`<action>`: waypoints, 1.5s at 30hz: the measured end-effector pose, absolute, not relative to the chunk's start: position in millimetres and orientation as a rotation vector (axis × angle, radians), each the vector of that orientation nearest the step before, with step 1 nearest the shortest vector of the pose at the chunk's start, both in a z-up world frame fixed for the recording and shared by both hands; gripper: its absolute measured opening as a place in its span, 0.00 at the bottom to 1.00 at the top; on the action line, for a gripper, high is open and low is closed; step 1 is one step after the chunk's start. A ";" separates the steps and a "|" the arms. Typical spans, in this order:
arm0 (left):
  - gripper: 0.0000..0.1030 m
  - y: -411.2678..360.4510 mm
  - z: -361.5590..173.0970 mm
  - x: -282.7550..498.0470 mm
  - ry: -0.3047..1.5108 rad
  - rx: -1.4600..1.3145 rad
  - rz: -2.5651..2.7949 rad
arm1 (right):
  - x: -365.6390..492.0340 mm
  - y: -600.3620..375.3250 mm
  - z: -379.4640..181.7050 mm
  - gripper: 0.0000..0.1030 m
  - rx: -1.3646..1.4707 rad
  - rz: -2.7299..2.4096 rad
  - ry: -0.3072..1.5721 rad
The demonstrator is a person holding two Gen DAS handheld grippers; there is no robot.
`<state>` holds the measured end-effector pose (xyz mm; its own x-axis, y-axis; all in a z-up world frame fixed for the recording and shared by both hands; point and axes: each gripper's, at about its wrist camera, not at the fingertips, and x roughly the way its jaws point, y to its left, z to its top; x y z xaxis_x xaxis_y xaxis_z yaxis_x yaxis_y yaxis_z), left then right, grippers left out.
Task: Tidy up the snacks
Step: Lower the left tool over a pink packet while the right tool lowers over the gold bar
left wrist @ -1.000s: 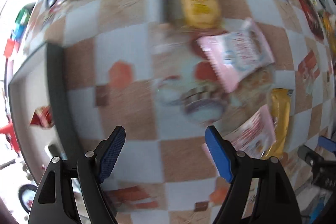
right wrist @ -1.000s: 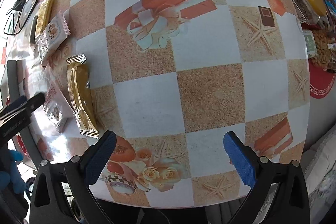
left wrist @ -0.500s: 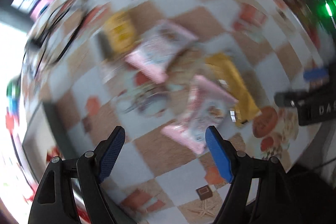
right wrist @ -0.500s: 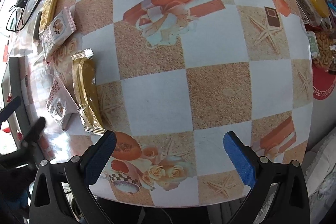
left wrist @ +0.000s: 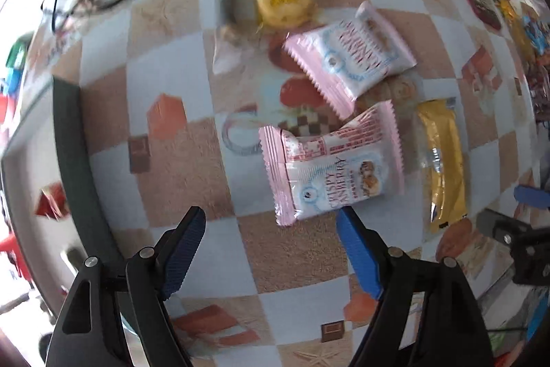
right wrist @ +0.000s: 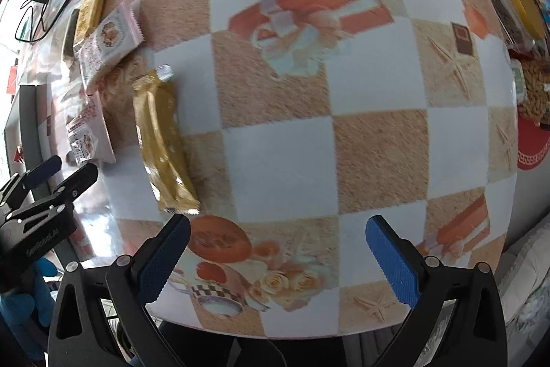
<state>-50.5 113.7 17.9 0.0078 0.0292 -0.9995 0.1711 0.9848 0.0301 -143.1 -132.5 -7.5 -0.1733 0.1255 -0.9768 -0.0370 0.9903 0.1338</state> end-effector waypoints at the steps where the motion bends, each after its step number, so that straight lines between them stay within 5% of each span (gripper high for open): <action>1: 0.80 112.4 21.5 -53.9 1.549 0.174 -0.126 | -141.1 -129.4 -7.6 1.00 0.061 0.147 1.739; 12: 0.81 8.6 24.9 -37.7 1.373 0.598 -0.355 | -136.5 -115.4 1.7 1.00 0.044 0.138 1.735; 15: 0.58 12.9 18.2 -34.6 1.438 0.500 -0.356 | -137.3 -118.1 0.9 1.00 0.048 0.137 1.735; 19: 0.50 43.4 14.3 -28.8 1.527 0.241 -0.278 | -138.4 -126.6 3.7 1.00 0.050 0.137 1.742; 20: 0.39 52.5 14.8 -30.3 1.536 0.208 -0.237 | -137.2 -124.1 2.0 1.00 0.052 0.138 1.744; 21: 0.38 62.5 14.9 -33.9 1.545 0.191 -0.194 | -133.9 -117.0 -3.7 1.00 0.053 0.140 1.745; 25: 0.40 100.3 13.6 -54.4 1.566 0.098 -0.069 | -132.9 -98.0 -7.7 1.00 0.047 0.171 1.744; 31: 0.78 122.6 22.5 -61.8 1.531 0.034 -0.015 | -119.3 -66.3 -10.1 1.00 0.008 0.208 1.738; 45: 0.79 126.7 36.4 -49.7 1.527 0.047 -0.066 | -100.6 -14.8 -15.3 1.00 -0.149 0.165 1.745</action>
